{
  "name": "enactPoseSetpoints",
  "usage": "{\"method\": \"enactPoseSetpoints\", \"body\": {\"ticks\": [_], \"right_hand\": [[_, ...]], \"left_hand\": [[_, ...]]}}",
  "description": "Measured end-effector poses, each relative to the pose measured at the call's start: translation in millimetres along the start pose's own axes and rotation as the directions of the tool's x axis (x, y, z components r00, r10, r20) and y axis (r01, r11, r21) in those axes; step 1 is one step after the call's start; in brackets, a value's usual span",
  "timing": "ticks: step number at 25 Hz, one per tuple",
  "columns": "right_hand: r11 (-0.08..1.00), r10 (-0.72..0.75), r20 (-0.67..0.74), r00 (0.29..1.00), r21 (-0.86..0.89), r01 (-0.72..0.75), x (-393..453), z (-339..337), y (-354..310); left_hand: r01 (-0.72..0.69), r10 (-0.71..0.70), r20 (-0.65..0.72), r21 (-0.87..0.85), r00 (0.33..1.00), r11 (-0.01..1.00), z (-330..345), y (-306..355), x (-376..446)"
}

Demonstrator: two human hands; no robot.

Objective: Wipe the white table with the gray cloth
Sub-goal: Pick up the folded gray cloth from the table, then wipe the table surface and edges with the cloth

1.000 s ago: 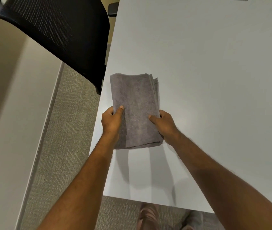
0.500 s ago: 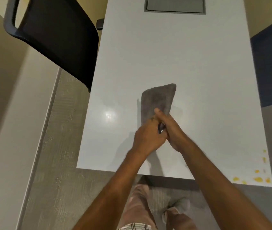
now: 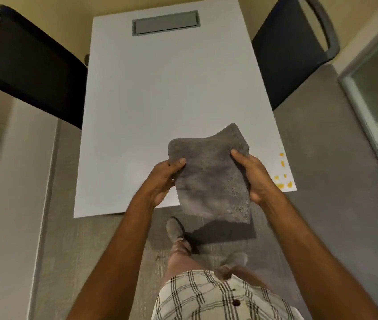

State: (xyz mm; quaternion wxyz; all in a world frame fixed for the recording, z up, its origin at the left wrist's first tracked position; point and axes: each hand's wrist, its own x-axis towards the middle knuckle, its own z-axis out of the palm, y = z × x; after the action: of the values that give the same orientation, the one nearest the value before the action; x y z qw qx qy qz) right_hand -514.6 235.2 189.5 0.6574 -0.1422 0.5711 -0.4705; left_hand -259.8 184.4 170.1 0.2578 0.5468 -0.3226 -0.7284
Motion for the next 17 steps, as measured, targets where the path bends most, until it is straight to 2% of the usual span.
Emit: {"method": "enactPoseSetpoints", "body": {"ticks": [4, 7, 9, 10, 13, 15, 17], "right_hand": [[0.986, -0.153, -0.239, 0.959, 0.027, 0.164, -24, -68, 5], [0.986, -0.161, -0.287, 0.945, -0.082, 0.143, -38, -108, 10], [0.977, -0.166, -0.263, 0.95, -0.177, 0.122, -51, -132, 12], [0.963, -0.191, -0.207, 0.959, -0.229, 0.142, -56, -143, 13], [0.866, -0.222, -0.015, 0.975, -0.462, 0.19, -67, -163, 15], [0.773, -0.283, -0.032, 0.959, -0.6, 0.208, -70, -168, 14], [0.732, -0.353, -0.077, 0.932, -0.643, 0.224, -73, -170, 13]], "left_hand": [[-0.054, 0.057, -0.015, 0.174, 0.998, 0.983, 77, -27, -9], [-0.079, 0.086, -0.08, 0.091, 0.993, 0.993, 121, -42, -15], [-0.107, 0.113, -0.145, 0.054, 0.983, 0.993, 143, -47, -20], [-0.132, 0.143, -0.179, 0.074, 0.973, 0.988, 150, -48, -23], [-0.221, 0.3, -0.234, 0.311, 0.925, 0.924, 161, -50, -25], [-0.278, 0.396, -0.214, 0.429, 0.893, 0.859, 164, -51, -30], [-0.324, 0.456, -0.194, 0.474, 0.869, 0.819, 165, -53, -31]]}}
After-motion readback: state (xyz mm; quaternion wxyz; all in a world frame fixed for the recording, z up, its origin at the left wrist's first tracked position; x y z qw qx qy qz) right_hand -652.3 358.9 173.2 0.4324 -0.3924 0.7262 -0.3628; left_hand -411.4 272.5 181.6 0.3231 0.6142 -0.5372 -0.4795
